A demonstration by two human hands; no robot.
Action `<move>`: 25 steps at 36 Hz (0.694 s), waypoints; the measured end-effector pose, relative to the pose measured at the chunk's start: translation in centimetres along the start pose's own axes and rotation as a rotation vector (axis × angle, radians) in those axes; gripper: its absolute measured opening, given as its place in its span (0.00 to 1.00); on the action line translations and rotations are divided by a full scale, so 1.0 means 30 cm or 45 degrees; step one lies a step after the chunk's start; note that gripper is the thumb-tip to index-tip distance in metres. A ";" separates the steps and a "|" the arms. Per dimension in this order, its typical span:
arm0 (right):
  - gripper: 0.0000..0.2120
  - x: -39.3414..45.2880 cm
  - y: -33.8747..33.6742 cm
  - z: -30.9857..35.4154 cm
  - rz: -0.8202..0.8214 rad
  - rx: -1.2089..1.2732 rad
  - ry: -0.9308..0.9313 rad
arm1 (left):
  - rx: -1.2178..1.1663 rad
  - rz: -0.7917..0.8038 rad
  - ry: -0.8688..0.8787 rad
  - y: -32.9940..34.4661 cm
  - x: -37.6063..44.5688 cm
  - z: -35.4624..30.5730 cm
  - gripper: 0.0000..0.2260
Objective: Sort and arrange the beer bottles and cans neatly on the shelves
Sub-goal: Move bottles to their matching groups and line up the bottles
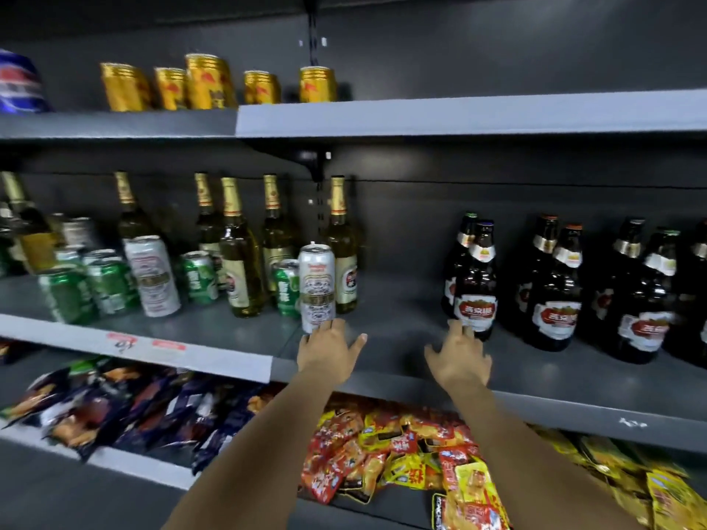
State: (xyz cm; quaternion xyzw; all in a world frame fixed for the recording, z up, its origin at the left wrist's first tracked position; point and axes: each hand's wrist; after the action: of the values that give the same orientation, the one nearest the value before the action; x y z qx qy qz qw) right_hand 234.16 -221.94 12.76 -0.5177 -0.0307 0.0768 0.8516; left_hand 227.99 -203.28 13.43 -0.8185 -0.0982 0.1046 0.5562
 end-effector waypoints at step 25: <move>0.26 -0.739 0.845 1.300 0.507 -0.334 -0.942 | 0.098 -0.093 -0.823 -0.293 -0.949 1.480 0.25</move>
State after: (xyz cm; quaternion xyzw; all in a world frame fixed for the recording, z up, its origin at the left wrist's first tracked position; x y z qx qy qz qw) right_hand 204.66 -179.88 8.93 -0.5549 -0.2427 0.4150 0.6790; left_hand 187.84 -168.47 7.42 -0.7174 -0.2949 0.3428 0.5300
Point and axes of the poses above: each hand's wrist, its own x-axis towards the middle knuckle, its own y-axis out of the palm, z = x × y, and after that the axes turned 15 degrees about z, right-handed
